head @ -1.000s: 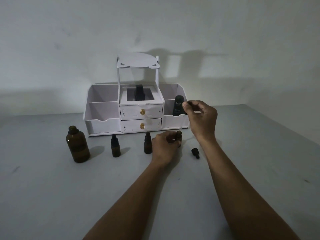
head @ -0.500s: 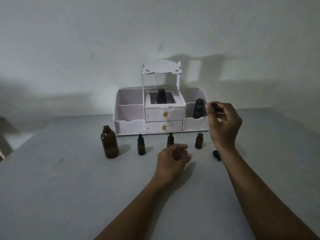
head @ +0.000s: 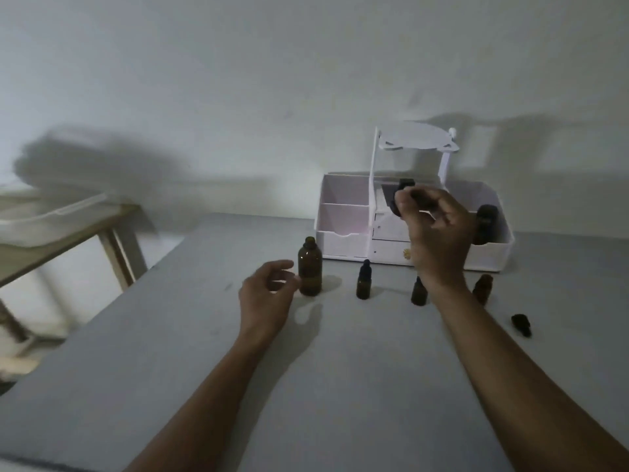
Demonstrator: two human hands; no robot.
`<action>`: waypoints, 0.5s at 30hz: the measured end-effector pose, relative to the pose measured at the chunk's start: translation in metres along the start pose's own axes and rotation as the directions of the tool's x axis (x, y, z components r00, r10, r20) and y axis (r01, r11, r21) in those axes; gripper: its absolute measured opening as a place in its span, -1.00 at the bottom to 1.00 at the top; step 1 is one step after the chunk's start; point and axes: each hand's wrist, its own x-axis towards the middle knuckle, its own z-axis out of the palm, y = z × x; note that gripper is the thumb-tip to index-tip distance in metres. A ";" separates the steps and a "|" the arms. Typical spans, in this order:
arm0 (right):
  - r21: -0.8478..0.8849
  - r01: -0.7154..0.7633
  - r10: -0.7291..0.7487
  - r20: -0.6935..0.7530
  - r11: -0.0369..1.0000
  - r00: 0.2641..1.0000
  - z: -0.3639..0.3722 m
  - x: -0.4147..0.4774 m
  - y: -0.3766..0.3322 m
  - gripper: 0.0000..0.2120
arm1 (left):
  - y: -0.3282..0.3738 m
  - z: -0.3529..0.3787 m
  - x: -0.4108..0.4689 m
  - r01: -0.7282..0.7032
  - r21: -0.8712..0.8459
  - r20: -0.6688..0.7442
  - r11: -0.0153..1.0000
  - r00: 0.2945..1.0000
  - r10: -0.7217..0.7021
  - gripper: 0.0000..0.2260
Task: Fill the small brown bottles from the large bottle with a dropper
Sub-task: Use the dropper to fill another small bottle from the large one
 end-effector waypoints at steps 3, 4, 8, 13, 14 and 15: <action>0.040 -0.018 0.019 -0.011 0.999 1.000 0.031 0.002 -0.006 -0.88 | -0.010 -0.004 0.015 0.036 -0.018 0.010 0.999 0.999 -0.036 -0.65; 0.069 -0.032 0.033 -0.004 0.997 0.999 0.040 0.002 -0.007 -0.90 | -0.013 -0.003 0.019 0.044 -0.036 0.031 0.998 0.999 -0.043 -0.60; 0.098 -0.062 0.060 0.028 0.993 0.998 0.065 0.003 -0.002 -0.92 | -0.021 0.007 0.033 0.051 -0.073 0.122 0.996 0.992 -0.042 -0.47; 0.065 -0.044 0.040 0.070 0.997 0.997 0.077 0.000 0.009 -0.95 | -0.025 0.016 0.046 0.042 -0.126 0.206 0.991 0.979 -0.015 -0.42; 0.059 -0.041 0.036 0.084 0.997 0.996 0.078 0.000 0.011 -0.95 | -0.026 0.017 0.047 0.038 -0.130 0.218 0.991 0.976 -0.009 -0.45; 0.059 -0.041 0.035 0.096 0.997 0.995 0.079 -0.001 0.012 -0.95 | -0.027 0.016 0.048 0.032 -0.136 0.228 0.990 0.974 0.000 -0.48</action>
